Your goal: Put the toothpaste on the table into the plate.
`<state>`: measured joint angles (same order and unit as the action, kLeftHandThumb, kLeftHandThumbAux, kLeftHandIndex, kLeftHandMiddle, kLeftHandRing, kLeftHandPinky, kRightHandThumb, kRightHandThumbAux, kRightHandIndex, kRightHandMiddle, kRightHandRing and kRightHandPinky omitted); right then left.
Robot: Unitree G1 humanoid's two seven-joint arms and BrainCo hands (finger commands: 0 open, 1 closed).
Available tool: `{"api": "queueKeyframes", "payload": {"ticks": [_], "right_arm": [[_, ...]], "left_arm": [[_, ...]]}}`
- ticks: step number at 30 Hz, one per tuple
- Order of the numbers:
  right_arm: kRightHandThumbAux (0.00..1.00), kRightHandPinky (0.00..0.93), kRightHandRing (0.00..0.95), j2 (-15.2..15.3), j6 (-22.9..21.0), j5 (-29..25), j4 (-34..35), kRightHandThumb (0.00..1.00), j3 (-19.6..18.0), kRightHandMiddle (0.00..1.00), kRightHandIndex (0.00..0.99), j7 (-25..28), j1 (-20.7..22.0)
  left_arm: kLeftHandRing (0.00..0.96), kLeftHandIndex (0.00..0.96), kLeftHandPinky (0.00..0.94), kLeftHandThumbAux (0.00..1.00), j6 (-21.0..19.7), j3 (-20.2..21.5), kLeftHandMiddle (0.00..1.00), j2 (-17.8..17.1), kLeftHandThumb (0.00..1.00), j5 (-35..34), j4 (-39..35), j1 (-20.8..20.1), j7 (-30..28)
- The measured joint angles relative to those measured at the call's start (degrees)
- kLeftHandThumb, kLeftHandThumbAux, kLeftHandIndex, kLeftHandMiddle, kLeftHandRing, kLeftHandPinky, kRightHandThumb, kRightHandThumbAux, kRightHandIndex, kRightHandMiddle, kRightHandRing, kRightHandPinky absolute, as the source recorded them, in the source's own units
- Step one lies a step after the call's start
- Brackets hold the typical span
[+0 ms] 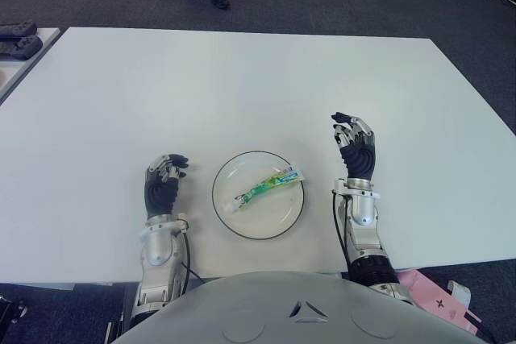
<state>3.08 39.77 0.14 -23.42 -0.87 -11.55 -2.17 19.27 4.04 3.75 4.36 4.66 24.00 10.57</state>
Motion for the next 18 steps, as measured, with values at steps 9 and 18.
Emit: {"api": "queueKeyframes", "payload": {"ticks": [9, 18], "right_arm": [[0.727, 0.403, 0.398, -1.1, -1.0, 0.7, -3.2, 0.709, -3.0, 0.423, 0.424, -2.6, 0.5], [0.728, 0.409, 0.406, -1.7, -1.6, 0.7, -4.2, 0.709, -4.1, 0.435, 0.425, -2.4, 0.8]], "left_arm": [[0.464, 0.465, 0.467, 0.675, 0.5, -0.1, 0.452, -0.1, 0.841, 0.1, 0.7, -0.5, 0.0], [0.467, 0.467, 0.483, 0.675, 1.0, -0.2, 0.452, -0.2, 0.842, 0.1, 1.1, -0.9, 0.0]]}}
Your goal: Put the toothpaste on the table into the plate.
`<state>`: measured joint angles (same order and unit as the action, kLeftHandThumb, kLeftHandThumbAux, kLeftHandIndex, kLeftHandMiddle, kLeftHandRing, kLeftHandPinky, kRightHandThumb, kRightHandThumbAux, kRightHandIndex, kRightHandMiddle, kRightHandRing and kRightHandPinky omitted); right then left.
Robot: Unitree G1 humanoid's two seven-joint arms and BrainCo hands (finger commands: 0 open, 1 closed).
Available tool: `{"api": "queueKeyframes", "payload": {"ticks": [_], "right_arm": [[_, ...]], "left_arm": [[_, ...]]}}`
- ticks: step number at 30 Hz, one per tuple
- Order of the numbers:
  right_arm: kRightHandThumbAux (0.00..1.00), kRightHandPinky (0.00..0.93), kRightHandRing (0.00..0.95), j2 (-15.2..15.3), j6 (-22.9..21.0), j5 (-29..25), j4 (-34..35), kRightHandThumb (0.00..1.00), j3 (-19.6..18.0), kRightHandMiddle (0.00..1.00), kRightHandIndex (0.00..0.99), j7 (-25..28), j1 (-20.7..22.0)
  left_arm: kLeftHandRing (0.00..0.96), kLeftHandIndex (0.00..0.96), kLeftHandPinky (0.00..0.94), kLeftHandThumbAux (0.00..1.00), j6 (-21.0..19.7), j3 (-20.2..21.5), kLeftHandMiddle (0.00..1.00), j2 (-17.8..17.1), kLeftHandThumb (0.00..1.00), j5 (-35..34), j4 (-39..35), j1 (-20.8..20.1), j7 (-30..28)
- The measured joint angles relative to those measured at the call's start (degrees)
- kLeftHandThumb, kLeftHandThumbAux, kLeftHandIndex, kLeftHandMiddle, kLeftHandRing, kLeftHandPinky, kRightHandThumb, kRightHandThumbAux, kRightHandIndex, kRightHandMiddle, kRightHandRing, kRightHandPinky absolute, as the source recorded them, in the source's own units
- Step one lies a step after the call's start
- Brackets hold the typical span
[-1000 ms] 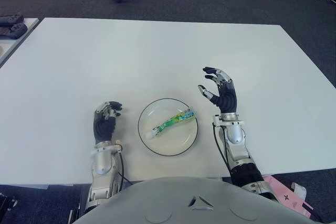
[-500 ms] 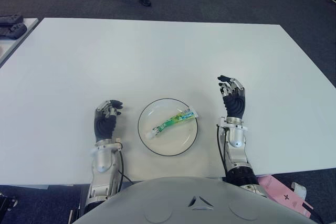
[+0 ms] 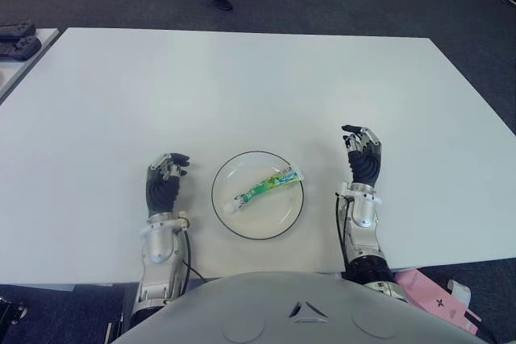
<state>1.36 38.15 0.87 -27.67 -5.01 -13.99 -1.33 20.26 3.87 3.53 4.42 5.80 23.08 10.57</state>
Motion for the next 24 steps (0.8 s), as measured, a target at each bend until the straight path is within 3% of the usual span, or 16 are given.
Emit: {"api": "queueKeyframes", "payload": {"ticks": [24], "right_arm": [[0.726, 0.42, 0.422, -1.0, 0.0, 1.2, 0.2, 0.708, -0.8, 0.451, 0.428, -0.8, 0.0]], "left_arm": [[0.462, 0.47, 0.477, 0.674, -0.9, 0.0, 0.45, -0.4, 0.842, -0.1, 0.0, -1.0, 0.0]]}}
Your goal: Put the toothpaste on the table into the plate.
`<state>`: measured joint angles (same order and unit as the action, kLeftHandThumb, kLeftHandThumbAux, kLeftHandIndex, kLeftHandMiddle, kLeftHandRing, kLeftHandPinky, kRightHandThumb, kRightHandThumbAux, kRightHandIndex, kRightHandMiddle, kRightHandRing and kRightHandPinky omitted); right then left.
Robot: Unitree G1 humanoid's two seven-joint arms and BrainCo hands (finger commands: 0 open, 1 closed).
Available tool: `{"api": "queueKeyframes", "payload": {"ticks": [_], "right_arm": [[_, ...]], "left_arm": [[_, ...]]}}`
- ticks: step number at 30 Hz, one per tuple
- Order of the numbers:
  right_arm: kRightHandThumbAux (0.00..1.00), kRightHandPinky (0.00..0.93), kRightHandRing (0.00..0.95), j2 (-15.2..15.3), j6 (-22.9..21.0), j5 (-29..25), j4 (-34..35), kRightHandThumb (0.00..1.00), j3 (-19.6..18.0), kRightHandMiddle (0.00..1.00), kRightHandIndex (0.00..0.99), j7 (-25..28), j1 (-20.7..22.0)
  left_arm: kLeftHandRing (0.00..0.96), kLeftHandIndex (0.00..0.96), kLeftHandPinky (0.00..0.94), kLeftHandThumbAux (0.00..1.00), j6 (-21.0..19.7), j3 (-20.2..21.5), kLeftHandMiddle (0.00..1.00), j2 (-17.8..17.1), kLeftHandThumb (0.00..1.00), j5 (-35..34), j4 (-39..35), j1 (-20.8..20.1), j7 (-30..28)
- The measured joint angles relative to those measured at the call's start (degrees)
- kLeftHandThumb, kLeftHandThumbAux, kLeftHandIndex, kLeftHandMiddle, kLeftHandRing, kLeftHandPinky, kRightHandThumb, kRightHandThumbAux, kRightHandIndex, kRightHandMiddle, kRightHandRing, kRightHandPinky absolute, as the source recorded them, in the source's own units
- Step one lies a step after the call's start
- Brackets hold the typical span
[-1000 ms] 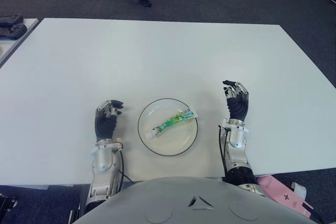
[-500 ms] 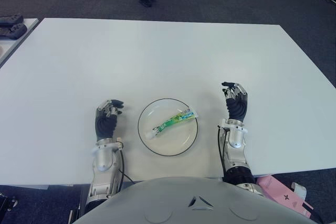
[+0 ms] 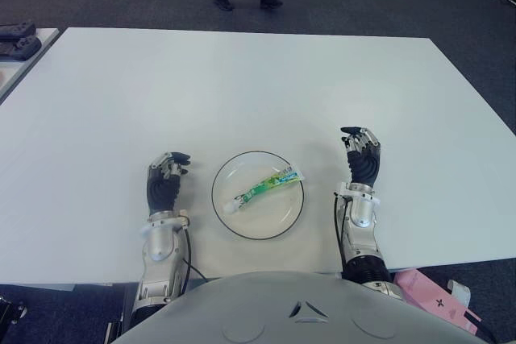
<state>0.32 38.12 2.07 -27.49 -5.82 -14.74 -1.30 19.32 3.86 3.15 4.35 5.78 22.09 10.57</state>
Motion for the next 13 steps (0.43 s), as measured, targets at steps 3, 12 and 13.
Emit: {"api": "queueKeyframes", "payload": {"ticks": [3, 12, 13], "right_arm": [[0.726, 0.425, 0.424, -0.1, -0.2, 0.0, 0.3, 0.708, -0.1, 0.453, 0.428, -0.1, 0.0], [0.725, 0.426, 0.431, -0.4, -0.3, 0.2, 0.8, 0.709, -0.6, 0.46, 0.429, -0.9, -0.1], [0.725, 0.424, 0.43, -0.4, -0.3, 0.2, 0.8, 0.709, -0.7, 0.46, 0.429, -0.9, -0.1]], "left_arm": [[0.464, 0.471, 0.476, 0.674, -0.1, 0.0, 0.45, 0.0, 0.842, 0.0, 0.0, -0.1, 0.0], [0.466, 0.47, 0.47, 0.674, -0.4, -0.2, 0.451, -0.1, 0.842, 0.0, -0.1, -0.2, 0.0], [0.466, 0.47, 0.469, 0.674, -0.4, -0.2, 0.452, -0.1, 0.842, 0.0, -0.1, -0.2, 0.0]]}}
